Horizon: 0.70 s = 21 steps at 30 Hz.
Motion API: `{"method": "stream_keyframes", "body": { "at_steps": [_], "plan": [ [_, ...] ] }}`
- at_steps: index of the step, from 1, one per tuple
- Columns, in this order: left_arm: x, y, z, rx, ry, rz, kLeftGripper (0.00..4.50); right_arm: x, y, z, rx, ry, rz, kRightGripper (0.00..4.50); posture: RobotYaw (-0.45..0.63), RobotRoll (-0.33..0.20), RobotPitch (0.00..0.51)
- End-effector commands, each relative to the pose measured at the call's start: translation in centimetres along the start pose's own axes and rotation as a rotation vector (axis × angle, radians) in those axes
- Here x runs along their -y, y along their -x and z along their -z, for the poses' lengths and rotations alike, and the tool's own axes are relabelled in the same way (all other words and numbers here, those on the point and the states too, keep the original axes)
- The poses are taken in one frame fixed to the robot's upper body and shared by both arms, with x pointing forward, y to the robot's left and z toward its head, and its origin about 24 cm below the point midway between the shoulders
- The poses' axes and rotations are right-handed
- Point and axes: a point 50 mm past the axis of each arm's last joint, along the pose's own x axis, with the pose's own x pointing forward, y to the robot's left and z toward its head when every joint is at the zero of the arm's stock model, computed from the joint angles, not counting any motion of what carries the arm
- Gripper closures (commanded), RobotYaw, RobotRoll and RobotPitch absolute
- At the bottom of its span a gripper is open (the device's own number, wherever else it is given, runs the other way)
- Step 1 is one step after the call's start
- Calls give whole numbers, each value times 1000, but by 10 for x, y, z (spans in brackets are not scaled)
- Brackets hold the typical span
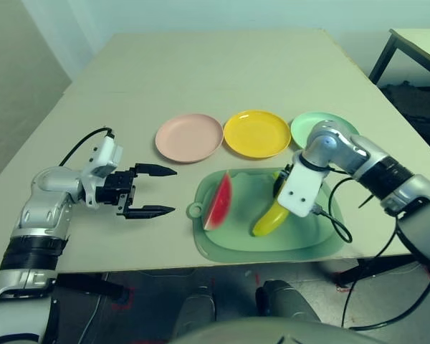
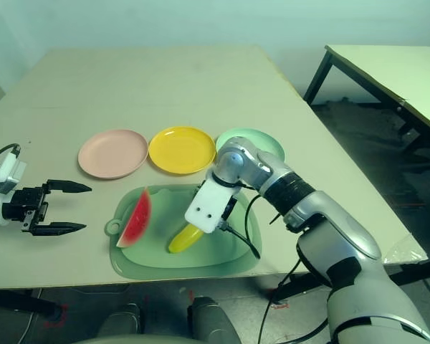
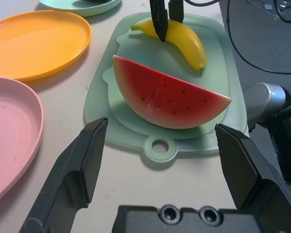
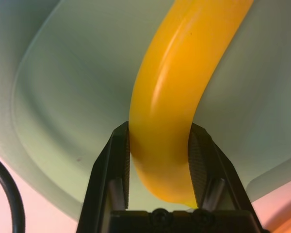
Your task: Place the fruits into color-matched plates.
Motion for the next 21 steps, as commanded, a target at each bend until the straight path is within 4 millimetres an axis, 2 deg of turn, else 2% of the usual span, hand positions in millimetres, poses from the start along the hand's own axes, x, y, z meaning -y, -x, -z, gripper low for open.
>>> {"method": "stream_keyframes", "body": {
  "at_steps": [1,4,10,14,17,21],
  "plan": [
    [0,-1,-1,9,-18,2,0,-3,-1,0,10,-9,-10,2832,-56,0,56],
    [0,-1,-1,11,-17,3,0,-3,11,6,0,-44,23,2832,-61,0,55],
    [-5,0,2,25,13,-54,0,15,59,35,-63,-232,192,2832,-69,0,54],
    [-14,1,2,41,38,-130,0,30,84,57,-169,-406,386,2832,-72,0,54],
    [-18,0,1,42,59,-173,0,39,88,64,-190,-498,511,2832,-68,0,56],
    [-18,-3,4,31,71,-200,0,56,79,64,-162,-564,646,2832,-63,0,57]
  ]
}}
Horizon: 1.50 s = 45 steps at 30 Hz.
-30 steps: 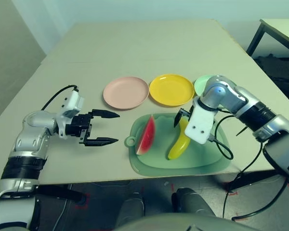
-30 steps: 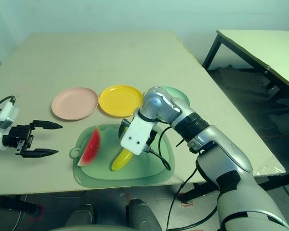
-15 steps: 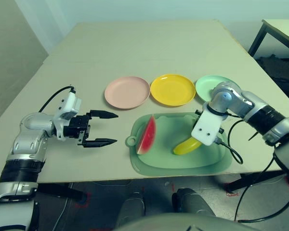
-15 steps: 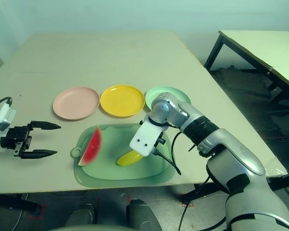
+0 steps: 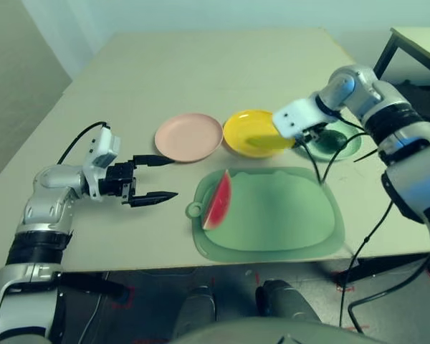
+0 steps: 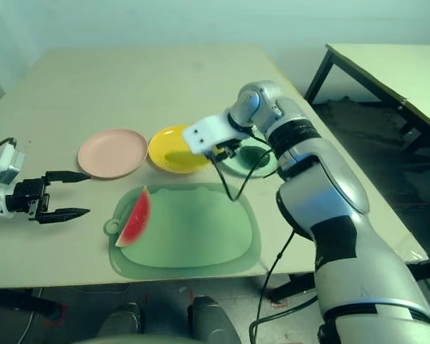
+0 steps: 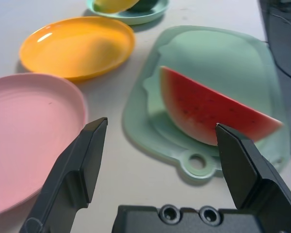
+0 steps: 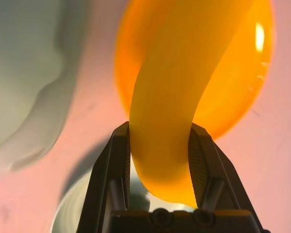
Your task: Place the fruits into color-matched plates.
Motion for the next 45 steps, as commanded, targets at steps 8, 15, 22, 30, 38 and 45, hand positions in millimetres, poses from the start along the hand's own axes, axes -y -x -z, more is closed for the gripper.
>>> {"method": "stream_keyframes", "body": {
  "at_steps": [8,15,22,30,38,45],
  "plan": [
    [5,1,4,-20,15,-57,0,2,-33,-11,34,-154,160,2832,-25,0,71],
    [8,3,4,-36,7,-62,0,-4,-47,-14,27,-191,145,2832,-19,0,74],
    [8,2,3,-34,7,-60,0,-7,-50,-9,1,-206,173,2106,-17,0,73],
    [7,-3,4,-34,2,-39,0,1,-24,3,63,-258,238,10,-47,0,70],
    [6,-6,5,-33,1,-21,0,-1,14,19,503,-512,282,10,-61,0,61],
    [3,0,8,-62,-5,2,0,-71,35,49,930,-603,108,10,-100,0,51]
  ]
}}
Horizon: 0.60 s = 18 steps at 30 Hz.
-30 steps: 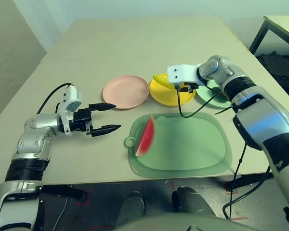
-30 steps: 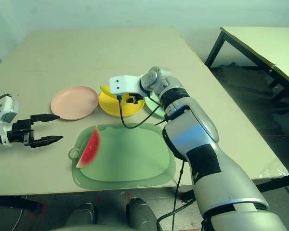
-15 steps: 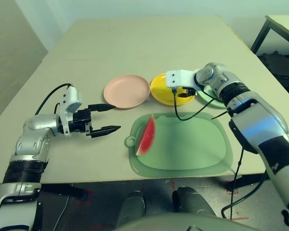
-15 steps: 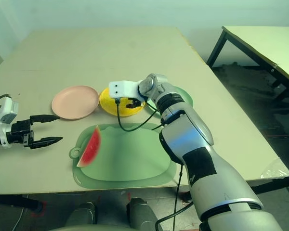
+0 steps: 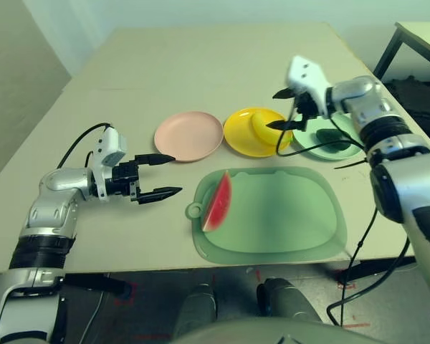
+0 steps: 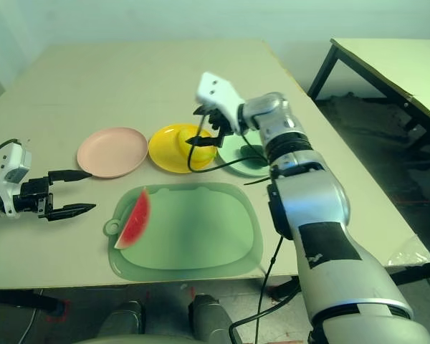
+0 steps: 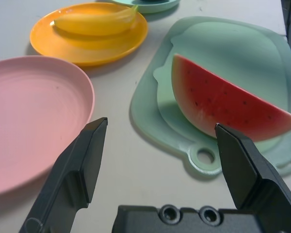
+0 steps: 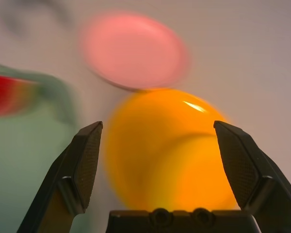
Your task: Place the fruits into color-matched plates.
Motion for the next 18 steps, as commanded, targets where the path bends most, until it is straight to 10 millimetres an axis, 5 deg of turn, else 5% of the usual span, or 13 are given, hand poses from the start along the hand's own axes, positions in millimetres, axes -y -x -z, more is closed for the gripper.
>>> {"method": "stream_keyframes", "body": {
  "at_steps": [1,5,9,18],
  "plan": [
    [-2,2,2,-37,-22,26,0,-26,20,8,166,-69,-93,10,-100,0,51],
    [-8,-2,-2,-68,-79,73,0,-76,47,46,122,-114,-170,10,-123,0,44],
    [-13,-6,-4,-103,-126,126,0,-105,63,74,44,-124,-219,10,-132,0,39],
    [-13,-34,-26,-211,-498,385,0,-119,64,95,49,-140,-247,10,-118,0,27]
  ]
}}
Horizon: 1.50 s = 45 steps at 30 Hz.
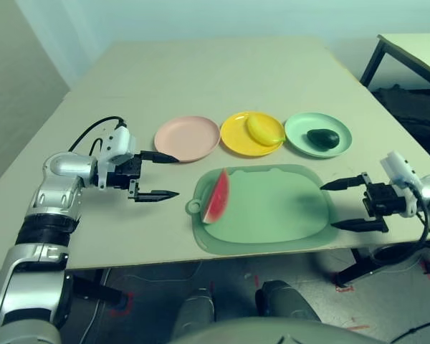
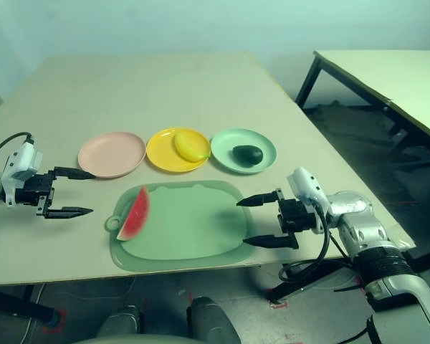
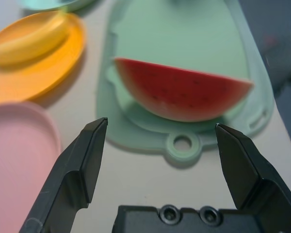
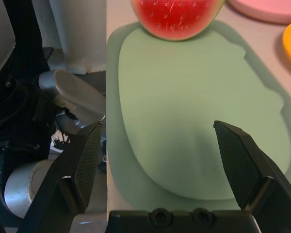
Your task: Place the fruits into color-matched plates.
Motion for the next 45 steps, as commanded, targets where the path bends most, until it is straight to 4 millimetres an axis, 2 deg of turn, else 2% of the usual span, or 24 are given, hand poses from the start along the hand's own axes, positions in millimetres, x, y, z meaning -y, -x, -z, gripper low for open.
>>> {"method": "stream_keyframes", "body": {
  "at_steps": [1,7,12,22,30,38,45],
  "plan": [
    [-10,-10,-13,-50,-191,95,0,1,-6,-1,18,17,-31,10,-118,0,27],
    [-30,-32,-35,-57,-430,210,0,2,-14,-9,93,12,-57,10,-147,0,24],
    [-40,-43,-42,-50,-498,254,0,-1,-11,-9,130,-12,-37,10,-176,0,21],
    [-39,-63,-45,-14,-566,335,0,4,7,-5,290,-46,151,10,-204,0,15],
    [-36,-78,-58,78,-617,373,0,-5,6,2,291,-65,171,10,-223,0,12],
    [-26,-97,-50,61,-620,487,0,-5,2,1,291,-70,161,10,-236,0,11],
    [-25,-98,-43,32,-588,505,0,-8,2,0,283,-70,155,10,-247,0,12]
  ]
}}
